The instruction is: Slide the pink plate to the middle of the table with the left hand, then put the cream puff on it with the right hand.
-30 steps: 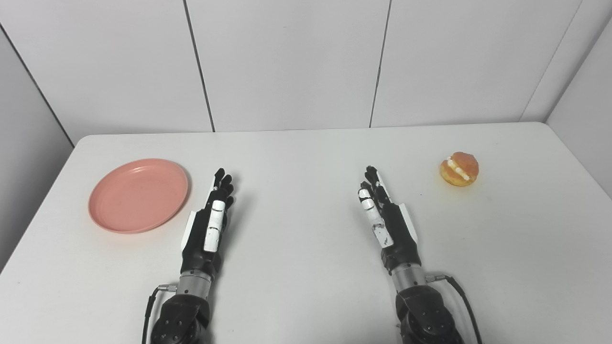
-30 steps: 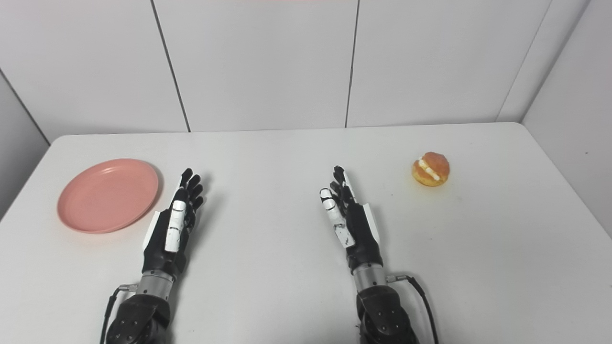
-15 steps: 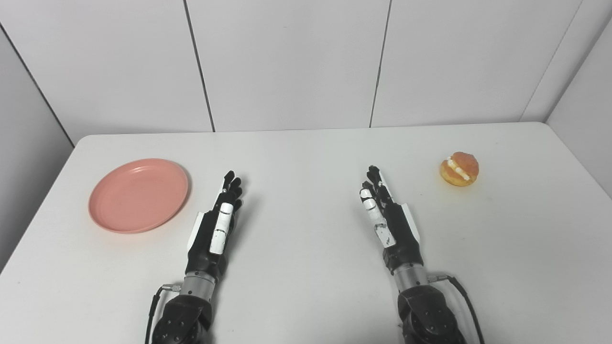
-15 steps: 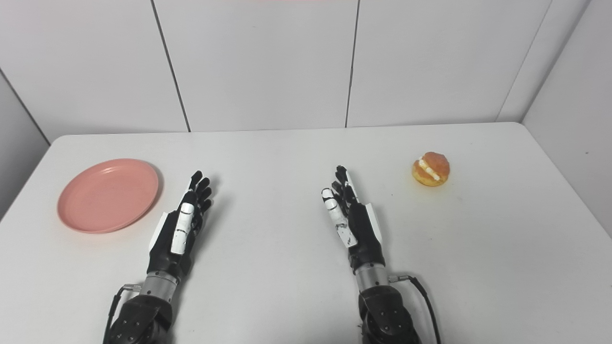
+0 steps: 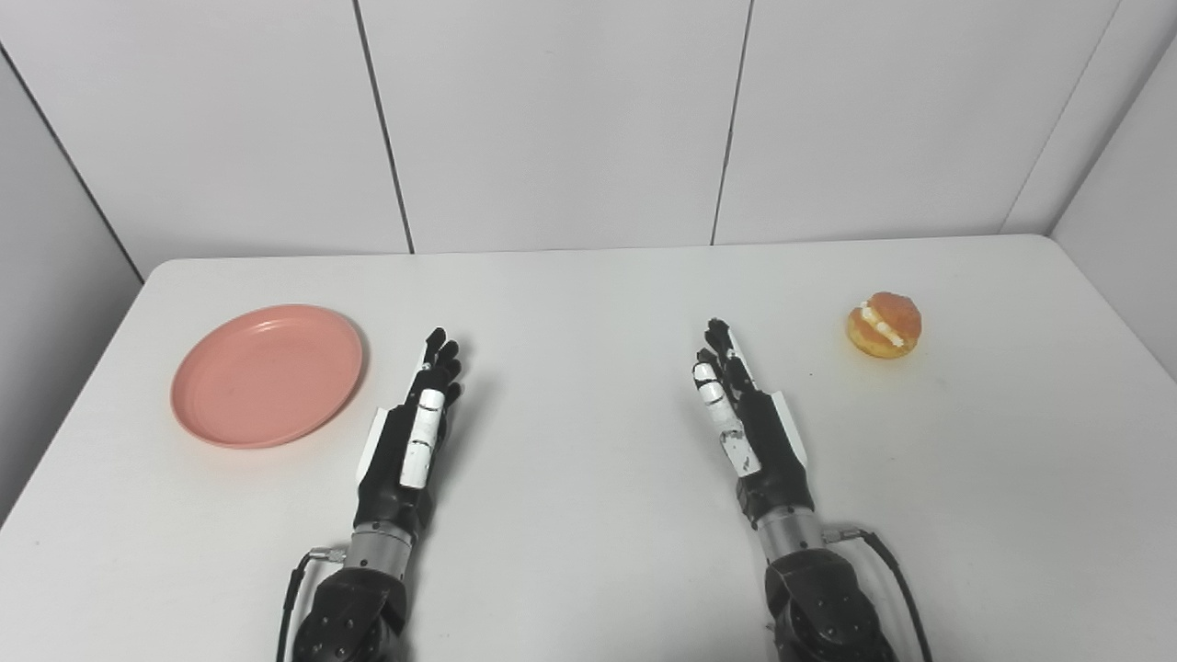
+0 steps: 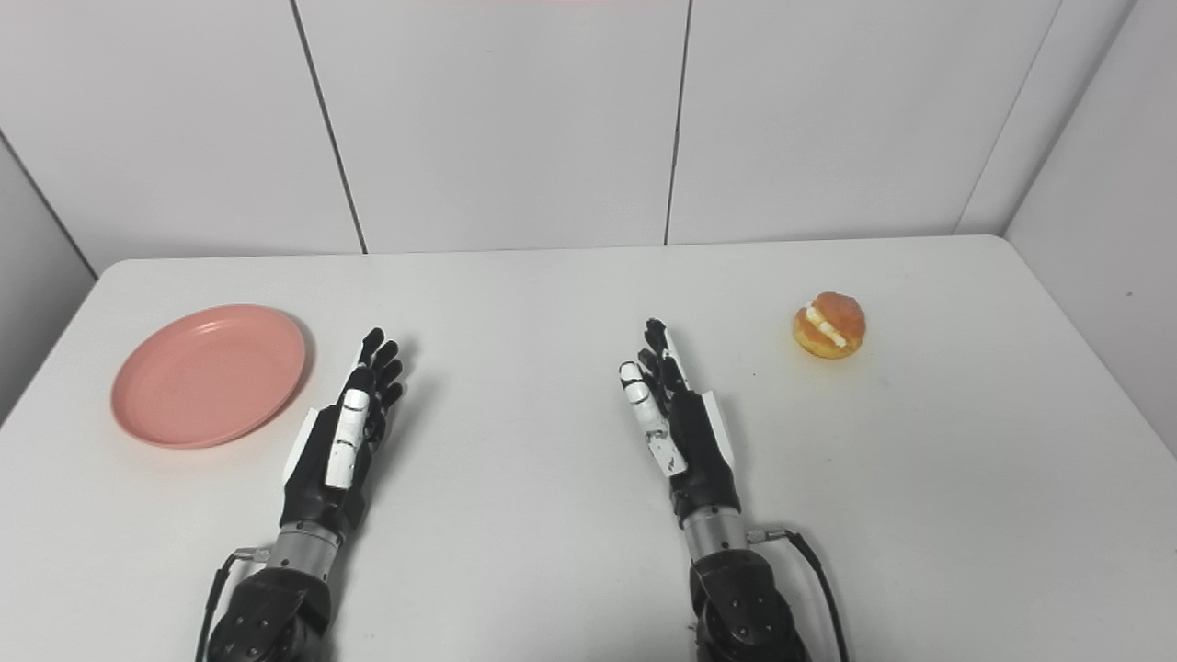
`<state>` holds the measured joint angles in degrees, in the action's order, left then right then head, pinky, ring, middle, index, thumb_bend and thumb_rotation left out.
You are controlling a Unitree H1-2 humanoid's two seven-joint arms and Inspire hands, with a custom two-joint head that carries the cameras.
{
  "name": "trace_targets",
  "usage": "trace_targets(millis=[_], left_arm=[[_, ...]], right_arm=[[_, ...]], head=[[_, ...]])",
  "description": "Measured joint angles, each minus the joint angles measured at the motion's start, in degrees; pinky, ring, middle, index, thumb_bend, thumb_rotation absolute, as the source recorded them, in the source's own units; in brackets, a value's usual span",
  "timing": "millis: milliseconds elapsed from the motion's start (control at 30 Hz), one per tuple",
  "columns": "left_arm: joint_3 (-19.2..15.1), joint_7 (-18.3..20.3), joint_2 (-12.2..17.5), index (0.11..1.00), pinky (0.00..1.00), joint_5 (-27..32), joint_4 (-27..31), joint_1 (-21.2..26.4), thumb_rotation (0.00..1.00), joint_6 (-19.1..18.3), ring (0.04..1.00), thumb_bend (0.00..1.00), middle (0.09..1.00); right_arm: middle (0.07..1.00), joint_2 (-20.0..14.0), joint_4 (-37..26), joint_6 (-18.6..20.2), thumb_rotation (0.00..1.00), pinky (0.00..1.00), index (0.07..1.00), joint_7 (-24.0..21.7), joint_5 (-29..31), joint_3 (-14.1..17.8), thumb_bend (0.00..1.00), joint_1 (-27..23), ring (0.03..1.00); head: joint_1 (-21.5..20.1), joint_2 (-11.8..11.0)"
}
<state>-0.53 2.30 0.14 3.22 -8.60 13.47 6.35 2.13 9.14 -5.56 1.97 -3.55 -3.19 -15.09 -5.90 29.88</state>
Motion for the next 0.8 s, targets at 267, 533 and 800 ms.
trace_targets(millis=[267,533,800], left_arm=[[2.85,1.12,0.05,1.0,1.0,-0.61,1.05,-0.55,1.0,-1.63,1.0,0.61,1.0],[3.96,-0.8,-1.99,1.0,1.0,-3.42,-0.55,0.07,1.0,-1.71,1.0,0.57,1.0],[2.58,-2.06,-4.32,0.965,0.96,-3.31,-2.18,1.19,0.98,0.22,0.973,0.59,0.973]], right_arm=[[1.0,-1.75,-0.36,-0.03,0.87,0.99,1.0,-3.45,3.71,0.26,0.55,0.2,0.999],[1.0,-5.52,1.17,-2.52,0.89,1.0,1.0,-6.68,8.67,2.89,0.53,-0.1,1.0],[1.0,-5.91,4.48,-4.07,0.86,1.0,1.0,-9.86,12.0,3.61,0.58,-2.09,1.0]], head=[[11.15,-1.49],[19.07,-3.69],[19.69,-4.57]])
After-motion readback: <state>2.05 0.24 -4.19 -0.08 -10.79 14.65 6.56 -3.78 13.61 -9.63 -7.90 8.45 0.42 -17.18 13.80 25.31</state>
